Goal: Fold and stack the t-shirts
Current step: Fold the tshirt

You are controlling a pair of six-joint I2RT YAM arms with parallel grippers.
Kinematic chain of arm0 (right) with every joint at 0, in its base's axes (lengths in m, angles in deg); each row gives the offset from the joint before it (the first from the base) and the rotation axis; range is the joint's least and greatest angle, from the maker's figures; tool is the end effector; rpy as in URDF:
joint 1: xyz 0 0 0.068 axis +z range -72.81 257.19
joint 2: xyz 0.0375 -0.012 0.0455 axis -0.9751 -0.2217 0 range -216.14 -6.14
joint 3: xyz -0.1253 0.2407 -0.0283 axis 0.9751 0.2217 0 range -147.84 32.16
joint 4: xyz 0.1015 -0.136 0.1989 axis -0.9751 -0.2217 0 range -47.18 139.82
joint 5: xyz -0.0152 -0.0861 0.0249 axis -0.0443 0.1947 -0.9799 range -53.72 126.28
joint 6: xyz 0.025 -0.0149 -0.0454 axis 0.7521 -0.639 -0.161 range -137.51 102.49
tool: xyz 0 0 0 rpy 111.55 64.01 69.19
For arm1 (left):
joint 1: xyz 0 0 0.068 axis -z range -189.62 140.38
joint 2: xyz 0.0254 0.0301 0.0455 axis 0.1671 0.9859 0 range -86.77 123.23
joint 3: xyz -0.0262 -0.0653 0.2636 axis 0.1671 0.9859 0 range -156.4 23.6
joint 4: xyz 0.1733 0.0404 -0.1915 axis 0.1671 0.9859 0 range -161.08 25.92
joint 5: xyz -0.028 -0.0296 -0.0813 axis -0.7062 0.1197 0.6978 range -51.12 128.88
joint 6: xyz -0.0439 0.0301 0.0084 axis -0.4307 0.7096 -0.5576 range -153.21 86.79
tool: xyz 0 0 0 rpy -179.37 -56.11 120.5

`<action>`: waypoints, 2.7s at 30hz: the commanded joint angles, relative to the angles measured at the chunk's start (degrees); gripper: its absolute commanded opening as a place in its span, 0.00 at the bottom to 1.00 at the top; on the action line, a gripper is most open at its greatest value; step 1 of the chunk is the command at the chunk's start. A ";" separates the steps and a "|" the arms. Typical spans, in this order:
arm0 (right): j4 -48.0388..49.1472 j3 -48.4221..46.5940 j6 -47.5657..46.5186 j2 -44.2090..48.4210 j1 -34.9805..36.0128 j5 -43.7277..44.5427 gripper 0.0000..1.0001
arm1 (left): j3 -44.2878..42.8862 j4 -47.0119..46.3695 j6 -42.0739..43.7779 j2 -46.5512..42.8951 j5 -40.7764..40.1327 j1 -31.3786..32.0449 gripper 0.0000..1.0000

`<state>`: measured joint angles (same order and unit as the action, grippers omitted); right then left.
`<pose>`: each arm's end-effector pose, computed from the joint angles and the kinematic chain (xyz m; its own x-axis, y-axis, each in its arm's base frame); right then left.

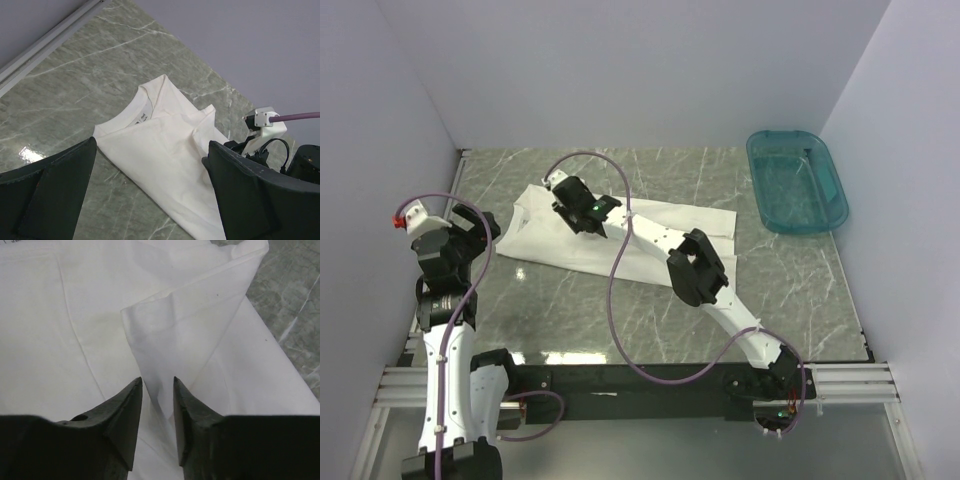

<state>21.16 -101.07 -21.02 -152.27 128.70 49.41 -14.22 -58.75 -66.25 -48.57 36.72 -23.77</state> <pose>0.3628 0.4432 0.1923 -0.3720 -0.5634 -0.7377 -0.6805 0.7060 -0.1961 0.1594 0.0417 0.3110 -0.0263 -0.5685 -0.8223 -0.3509 0.7755 -0.5249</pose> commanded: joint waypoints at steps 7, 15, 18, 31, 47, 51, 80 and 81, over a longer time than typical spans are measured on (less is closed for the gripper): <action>2.83 -2.39 -0.18 -0.04 -0.18 1.81 0.00 | 0.12 -1.09 0.78 -0.14 1.01 0.09 0.99; 4.67 2.88 1.74 4.97 -2.55 4.09 0.00 | 0.12 -1.18 0.87 -0.23 0.66 0.09 0.99; 5.28 5.08 3.41 7.25 -4.30 4.80 0.00 | 0.03 -1.09 0.96 -0.05 0.57 0.09 0.99; 7.93 15.54 7.64 13.59 -10.10 4.98 0.05 | -0.06 -0.83 1.13 0.04 -0.13 0.18 1.00; 5.21 20.20 9.66 19.20 -12.66 -2.64 0.45 | 0.20 -1.18 1.13 1.00 0.39 0.09 0.99; -0.49 20.37 -0.94 22.80 -13.97 -21.24 0.44 | 0.38 -0.74 -0.53 2.58 0.83 0.09 0.99; -8.69 76.62 -47.20 69.83 -22.94 -34.67 0.46 | 6.98 -28.51 -23.30 45.81 11.30 -6.76 0.49; -7.91 77.15 -47.55 70.27 -23.03 -32.92 0.46 | 6.45 -28.34 -23.30 46.79 10.86 -6.77 0.48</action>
<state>11.69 -24.99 -66.94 -84.47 105.68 13.72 -4.61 -83.58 -90.36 -3.90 49.40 -30.09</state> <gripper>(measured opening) 0.464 0.488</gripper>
